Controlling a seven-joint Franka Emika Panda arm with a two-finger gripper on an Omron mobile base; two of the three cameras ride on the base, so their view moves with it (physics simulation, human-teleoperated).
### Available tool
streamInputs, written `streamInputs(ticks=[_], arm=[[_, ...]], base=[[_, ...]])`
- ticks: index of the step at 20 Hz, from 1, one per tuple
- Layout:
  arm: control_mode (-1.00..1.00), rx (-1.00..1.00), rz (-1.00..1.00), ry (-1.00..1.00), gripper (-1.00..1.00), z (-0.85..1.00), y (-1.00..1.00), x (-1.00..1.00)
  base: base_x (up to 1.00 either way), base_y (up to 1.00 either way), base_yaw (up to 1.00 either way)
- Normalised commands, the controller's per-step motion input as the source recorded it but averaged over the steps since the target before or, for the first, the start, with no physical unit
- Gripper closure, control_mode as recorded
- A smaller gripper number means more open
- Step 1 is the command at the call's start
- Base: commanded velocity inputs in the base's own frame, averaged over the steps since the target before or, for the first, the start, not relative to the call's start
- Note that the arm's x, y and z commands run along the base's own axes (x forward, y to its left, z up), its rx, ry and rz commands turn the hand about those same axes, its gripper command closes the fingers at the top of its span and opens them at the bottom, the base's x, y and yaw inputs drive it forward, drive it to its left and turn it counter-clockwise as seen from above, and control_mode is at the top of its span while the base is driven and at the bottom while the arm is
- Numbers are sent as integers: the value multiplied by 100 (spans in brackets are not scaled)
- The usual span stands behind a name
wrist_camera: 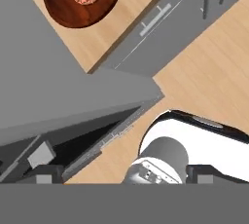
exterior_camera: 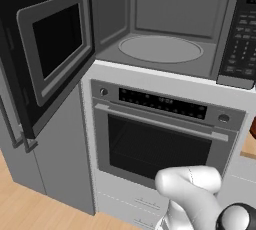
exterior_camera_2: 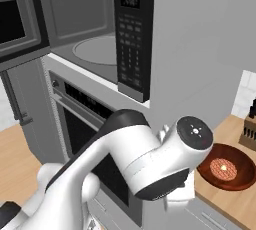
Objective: Open the microwave, place the bowl with waffle inside the microwave, then close the microwave door and turn it on.
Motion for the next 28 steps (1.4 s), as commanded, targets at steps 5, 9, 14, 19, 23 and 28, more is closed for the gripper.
streamInputs(ticks=[5, 9, 14, 19, 23, 28], arm=[[-100, 0, -7, -3, -100, -41, -40, 33], [-100, 8, -5, -1, -100, -9, -76, 12], [-100, 8, -5, 0, -100, -4, -67, 18], [-100, 7, -3, 0, -100, -10, -60, 25], [-100, 6, 0, 0, -100, -21, -50, 21], [-100, 0, -1, 0, -100, -33, -17, 25]], base=[[0, 0, 0], [0, 0, 0], [0, 0, 0], [0, 0, 0], [0, 0, 0], [0, 0, 0]])
